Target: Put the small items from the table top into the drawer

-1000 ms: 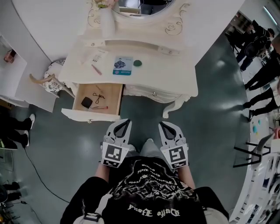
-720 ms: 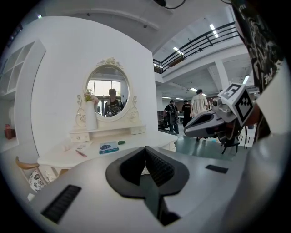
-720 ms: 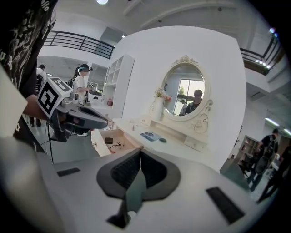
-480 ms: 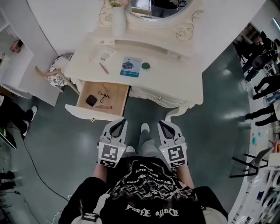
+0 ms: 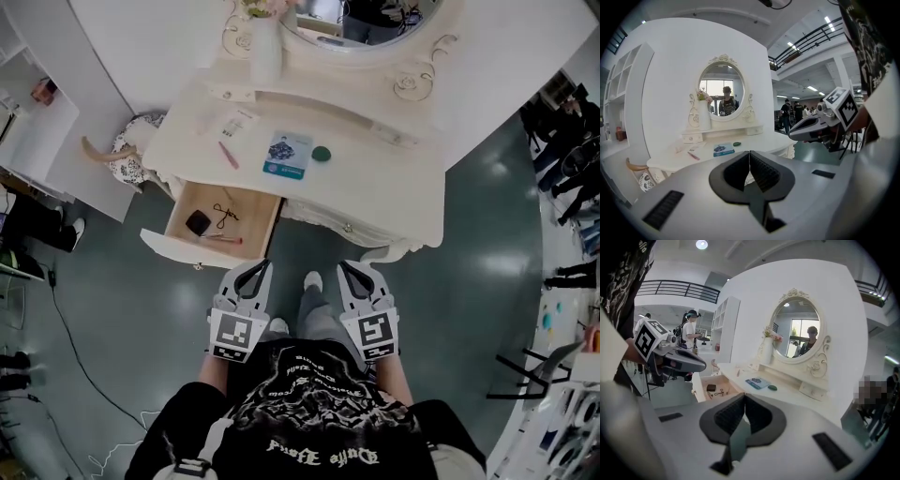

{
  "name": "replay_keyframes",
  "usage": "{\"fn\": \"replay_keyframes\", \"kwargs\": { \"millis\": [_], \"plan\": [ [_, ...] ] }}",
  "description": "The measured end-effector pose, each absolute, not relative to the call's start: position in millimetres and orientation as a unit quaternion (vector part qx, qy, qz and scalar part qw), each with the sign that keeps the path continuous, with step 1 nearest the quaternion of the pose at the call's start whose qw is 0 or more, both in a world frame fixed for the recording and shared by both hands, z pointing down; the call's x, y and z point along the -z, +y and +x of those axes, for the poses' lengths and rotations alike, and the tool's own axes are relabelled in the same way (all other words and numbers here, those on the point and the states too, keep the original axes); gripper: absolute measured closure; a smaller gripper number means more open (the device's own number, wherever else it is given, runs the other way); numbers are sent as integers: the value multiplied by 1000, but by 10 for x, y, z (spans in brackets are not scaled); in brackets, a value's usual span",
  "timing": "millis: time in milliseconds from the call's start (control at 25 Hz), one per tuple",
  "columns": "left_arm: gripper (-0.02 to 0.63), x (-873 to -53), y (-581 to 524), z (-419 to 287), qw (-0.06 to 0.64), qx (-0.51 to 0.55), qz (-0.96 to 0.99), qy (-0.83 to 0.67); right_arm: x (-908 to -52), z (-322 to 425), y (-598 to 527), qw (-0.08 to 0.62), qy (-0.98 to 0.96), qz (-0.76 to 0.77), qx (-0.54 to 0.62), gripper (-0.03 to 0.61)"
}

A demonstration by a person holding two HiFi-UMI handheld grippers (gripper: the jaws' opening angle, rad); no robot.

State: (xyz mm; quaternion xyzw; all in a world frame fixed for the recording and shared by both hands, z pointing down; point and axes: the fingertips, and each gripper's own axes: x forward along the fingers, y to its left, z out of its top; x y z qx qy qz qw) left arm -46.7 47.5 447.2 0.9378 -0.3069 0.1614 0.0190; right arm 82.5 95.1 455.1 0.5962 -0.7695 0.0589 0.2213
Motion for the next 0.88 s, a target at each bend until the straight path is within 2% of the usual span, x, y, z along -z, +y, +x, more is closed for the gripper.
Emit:
{"fn": "replay_keyframes", "kwargs": {
  "millis": [880],
  "plan": [
    [598,-4463,-552,253,40,-167,912,-372,-4638,1592,-335,227,-808,539,-73,566]
  ]
}}
